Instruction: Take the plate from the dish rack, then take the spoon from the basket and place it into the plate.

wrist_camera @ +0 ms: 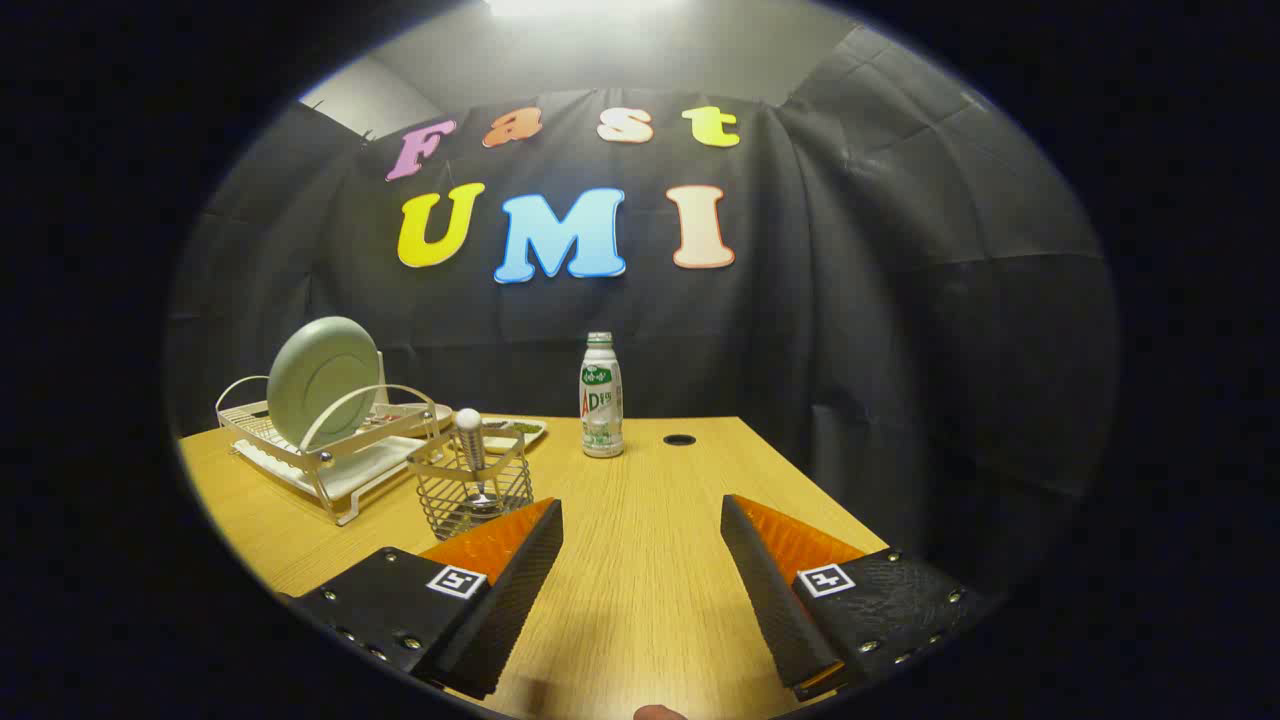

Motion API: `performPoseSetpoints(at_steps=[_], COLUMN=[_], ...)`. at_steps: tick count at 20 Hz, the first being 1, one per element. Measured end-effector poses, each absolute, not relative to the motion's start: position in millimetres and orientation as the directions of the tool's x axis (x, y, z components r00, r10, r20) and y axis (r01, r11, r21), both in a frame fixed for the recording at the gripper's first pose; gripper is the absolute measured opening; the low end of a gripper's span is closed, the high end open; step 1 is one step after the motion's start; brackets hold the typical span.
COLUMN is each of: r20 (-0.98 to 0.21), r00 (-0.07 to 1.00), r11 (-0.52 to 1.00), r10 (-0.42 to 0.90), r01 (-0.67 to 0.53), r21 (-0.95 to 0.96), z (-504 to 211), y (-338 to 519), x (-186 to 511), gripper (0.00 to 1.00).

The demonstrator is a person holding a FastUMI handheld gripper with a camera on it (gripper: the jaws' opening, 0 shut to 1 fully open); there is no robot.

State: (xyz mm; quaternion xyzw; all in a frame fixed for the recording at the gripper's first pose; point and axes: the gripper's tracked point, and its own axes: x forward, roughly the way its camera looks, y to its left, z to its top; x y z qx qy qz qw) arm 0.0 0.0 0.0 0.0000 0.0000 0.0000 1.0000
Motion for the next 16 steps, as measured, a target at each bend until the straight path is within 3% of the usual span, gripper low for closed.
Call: performPoseSetpoints(at_steps=[6, 12, 16], r20=[0.007, 0.099, 0.059], r00=[0.999, 0.995, 0.997], r11=[0.999, 0.999, 0.999], r10=[-0.033, -0.023, -0.048], r01=[0.033, 0.026, 0.048], r21=[0.003, -0.038, 0.014], z=[24.1, 121.3, 165.6], y=[-14.2, 2.5, 29.6], x=[40.5, 1.3, -23.5], gripper=[0.98, 0.98, 0.98])
